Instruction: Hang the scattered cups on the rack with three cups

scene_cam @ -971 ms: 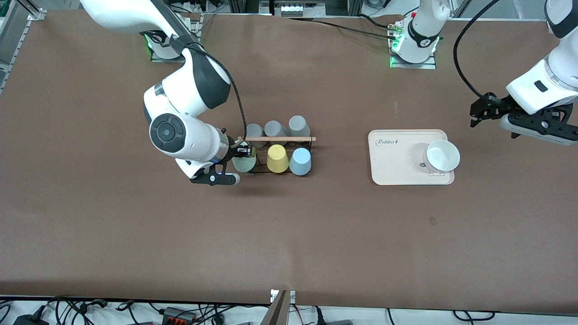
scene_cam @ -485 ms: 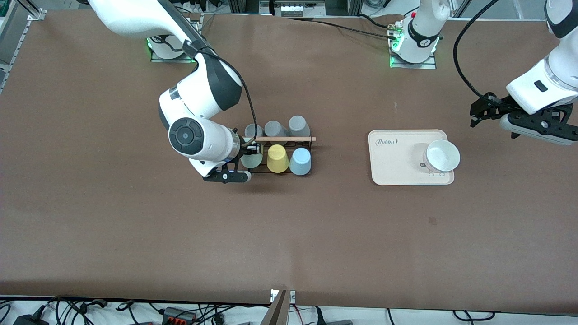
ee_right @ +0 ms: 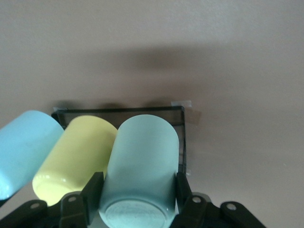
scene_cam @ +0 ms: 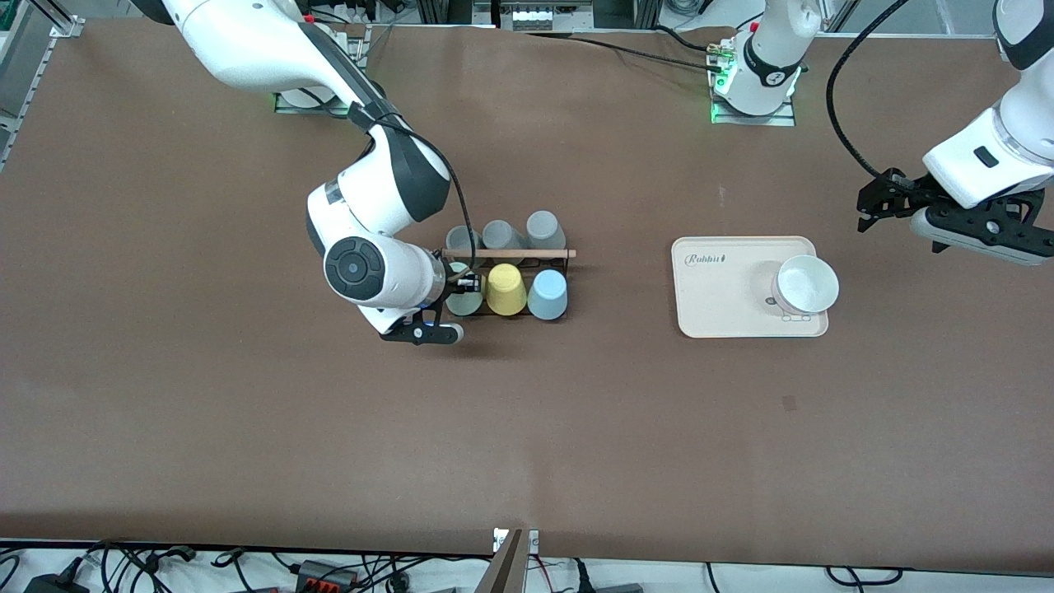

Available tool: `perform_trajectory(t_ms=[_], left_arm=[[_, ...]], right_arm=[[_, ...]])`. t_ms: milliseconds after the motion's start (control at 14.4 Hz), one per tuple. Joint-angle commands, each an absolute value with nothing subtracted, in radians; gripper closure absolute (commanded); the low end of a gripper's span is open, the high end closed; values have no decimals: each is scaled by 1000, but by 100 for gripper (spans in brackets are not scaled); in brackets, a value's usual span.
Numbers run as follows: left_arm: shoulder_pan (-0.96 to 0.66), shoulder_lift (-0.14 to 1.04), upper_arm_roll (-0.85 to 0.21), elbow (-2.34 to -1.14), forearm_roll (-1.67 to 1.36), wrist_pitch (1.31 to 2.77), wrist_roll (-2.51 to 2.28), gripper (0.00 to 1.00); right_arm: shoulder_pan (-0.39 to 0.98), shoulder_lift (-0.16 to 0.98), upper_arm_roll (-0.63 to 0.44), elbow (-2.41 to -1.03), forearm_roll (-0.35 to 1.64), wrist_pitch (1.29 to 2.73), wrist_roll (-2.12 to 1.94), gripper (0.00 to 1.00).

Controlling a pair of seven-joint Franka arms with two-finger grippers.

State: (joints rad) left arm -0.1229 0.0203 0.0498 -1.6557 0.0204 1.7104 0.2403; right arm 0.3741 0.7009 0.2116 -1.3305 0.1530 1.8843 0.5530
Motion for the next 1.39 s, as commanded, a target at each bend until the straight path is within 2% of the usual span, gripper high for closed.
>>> perform_trajectory(t_ms=[0, 69, 139, 208, 277, 347, 555, 832, 1040, 1318], left_arm=[[-118, 9, 46, -1654, 29, 1709, 261, 0], [-118, 9, 46, -1654, 29, 1709, 262, 0], [-118, 9, 46, -1654, 29, 1709, 262, 0], [-118, 9, 46, -1654, 29, 1709, 262, 0], [-118, 9, 46, -1654, 29, 1709, 262, 0], [-118, 9, 46, -1654, 29, 1709, 262, 0], [-118, 9, 46, -1654, 29, 1709, 262, 0], [-118, 9, 46, -1654, 29, 1709, 264, 0], [-118, 9, 46, -1654, 29, 1709, 264, 0], [-118, 9, 45, -1654, 29, 1709, 264, 0]], right_arm=[[394, 726, 210, -1298, 166, 1896, 572, 100], [396, 726, 210, -1298, 166, 1896, 572, 100], [394, 726, 210, -1298, 167, 1896, 571, 87], [388, 727, 209, -1298, 167, 1894, 568, 66], [382, 727, 209, -1299, 169, 1893, 572, 6], [387, 724, 209, -1299, 158, 1893, 572, 0], [374, 700, 199, -1283, 158, 1885, 566, 0], [267, 634, 203, -1266, 161, 1865, 549, 0], [165, 574, 202, -1266, 164, 1768, 546, 0], [45, 465, 199, -1273, 147, 1560, 428, 0]])
